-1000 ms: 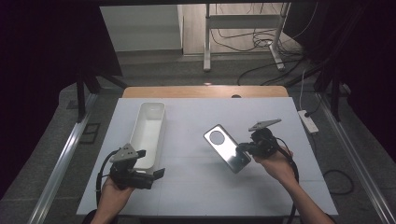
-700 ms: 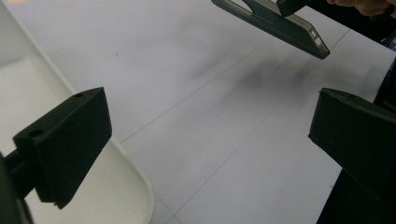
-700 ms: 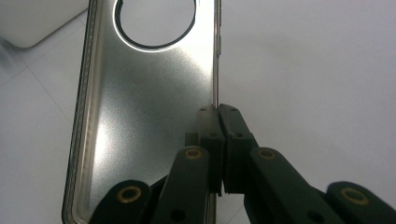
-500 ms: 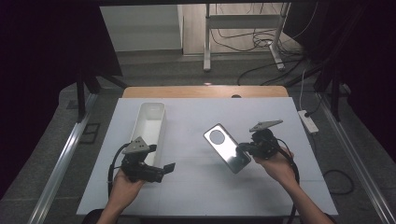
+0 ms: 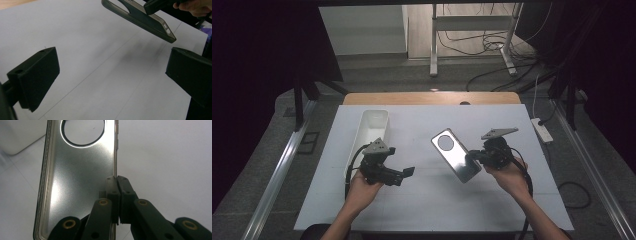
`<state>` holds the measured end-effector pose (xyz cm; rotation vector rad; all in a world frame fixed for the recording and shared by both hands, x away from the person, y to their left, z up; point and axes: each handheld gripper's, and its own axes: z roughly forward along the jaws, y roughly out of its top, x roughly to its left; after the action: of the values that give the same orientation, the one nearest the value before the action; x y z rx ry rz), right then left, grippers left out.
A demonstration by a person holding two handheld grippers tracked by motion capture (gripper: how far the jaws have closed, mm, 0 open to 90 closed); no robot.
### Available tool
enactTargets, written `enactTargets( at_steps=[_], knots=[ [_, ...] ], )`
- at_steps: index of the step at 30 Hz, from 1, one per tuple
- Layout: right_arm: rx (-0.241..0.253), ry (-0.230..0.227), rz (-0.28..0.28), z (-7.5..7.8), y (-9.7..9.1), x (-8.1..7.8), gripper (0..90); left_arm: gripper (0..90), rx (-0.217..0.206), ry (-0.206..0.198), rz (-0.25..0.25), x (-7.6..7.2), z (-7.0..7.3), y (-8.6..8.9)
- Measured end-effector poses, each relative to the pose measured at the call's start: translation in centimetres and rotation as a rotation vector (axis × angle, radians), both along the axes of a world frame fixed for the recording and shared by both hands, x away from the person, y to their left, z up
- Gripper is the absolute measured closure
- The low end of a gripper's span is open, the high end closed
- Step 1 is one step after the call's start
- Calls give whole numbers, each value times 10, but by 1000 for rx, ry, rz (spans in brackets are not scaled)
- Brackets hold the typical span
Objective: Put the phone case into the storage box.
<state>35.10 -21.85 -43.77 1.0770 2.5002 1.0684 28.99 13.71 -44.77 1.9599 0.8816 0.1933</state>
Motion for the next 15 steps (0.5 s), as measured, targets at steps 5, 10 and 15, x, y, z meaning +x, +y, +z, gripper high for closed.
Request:
enactTargets(
  at_steps=[5, 10, 15],
  knots=[
    [7, -7, -6, 0, 1, 0, 886, 0, -6, 21, -30, 6, -3, -9],
    [12, -17, -7, 0, 3, 0, 886, 0, -31, 48, -46, 14, -5, -16],
    [11, -23, -7, 0, 6, -1, 886, 0, -8, 68, -57, 21, -5, -26]
  ],
)
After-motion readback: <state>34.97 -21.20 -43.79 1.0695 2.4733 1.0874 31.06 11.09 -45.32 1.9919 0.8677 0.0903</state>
